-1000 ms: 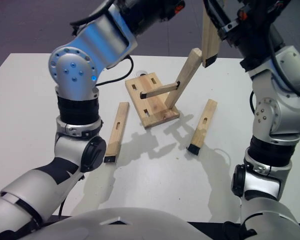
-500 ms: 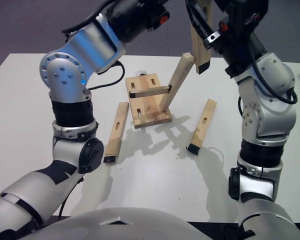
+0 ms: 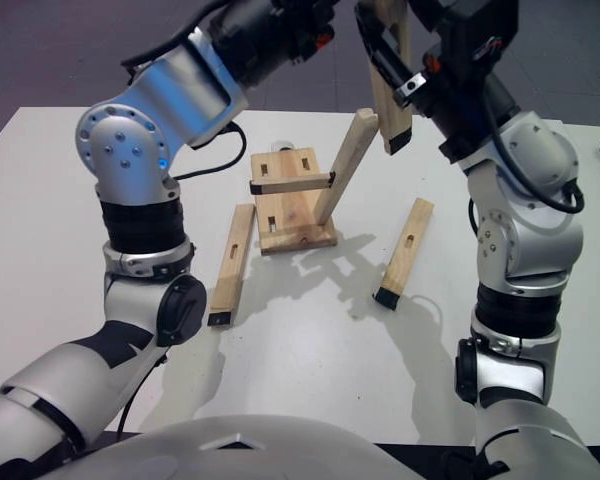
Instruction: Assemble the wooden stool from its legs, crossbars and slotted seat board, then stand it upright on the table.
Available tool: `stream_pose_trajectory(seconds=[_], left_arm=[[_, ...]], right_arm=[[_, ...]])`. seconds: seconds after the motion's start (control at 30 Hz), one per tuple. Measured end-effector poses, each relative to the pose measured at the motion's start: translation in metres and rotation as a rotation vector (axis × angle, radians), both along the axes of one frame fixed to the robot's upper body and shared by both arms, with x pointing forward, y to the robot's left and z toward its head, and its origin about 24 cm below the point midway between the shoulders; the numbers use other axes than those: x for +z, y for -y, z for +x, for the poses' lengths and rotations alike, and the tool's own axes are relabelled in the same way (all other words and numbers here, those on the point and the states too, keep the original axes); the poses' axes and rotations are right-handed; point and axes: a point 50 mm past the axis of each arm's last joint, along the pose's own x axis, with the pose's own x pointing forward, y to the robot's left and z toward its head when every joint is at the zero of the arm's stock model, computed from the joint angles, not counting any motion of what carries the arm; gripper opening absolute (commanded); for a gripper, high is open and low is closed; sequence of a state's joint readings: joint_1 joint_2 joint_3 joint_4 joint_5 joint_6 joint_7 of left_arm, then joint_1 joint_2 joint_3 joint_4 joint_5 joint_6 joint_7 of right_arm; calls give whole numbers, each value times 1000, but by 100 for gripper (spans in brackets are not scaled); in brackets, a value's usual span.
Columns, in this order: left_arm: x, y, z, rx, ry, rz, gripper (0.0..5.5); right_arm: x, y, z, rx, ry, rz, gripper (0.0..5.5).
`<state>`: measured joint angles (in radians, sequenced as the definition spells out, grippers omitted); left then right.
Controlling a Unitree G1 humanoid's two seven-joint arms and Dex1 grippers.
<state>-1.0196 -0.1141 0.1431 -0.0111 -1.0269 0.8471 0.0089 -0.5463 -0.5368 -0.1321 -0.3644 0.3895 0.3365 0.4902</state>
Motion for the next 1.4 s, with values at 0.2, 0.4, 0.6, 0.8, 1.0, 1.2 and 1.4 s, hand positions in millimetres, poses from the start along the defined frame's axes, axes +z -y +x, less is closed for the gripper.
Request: stream_pose_trajectory(seconds=[0.2, 0.4, 0.6, 0.8, 1.0, 1.2, 1.4], left_arm=[[-6, 6, 2, 18, 3, 31, 156], [-9, 6, 5, 45, 4, 41, 109], [-12, 7, 7, 58, 17, 55, 108], [-13, 7, 7, 64, 31, 58, 108], [-9, 6, 5, 40, 66, 23, 107], [-7, 5, 1, 37, 106, 12, 107], [-9, 5, 1, 49, 114, 20, 101]], right_arm=[[-2, -2, 1, 3, -5, -21, 210], [-4, -1, 2, -10, -7, -39, 209], [-6, 0, 3, -19, -1, -55, 209], [-6, 0, 3, -28, 12, -82, 209], [-1, 3, -1, -44, 61, -104, 209], [1, 5, -4, -62, 101, -142, 209], [-2, 11, -5, -88, 102, -200, 271]])
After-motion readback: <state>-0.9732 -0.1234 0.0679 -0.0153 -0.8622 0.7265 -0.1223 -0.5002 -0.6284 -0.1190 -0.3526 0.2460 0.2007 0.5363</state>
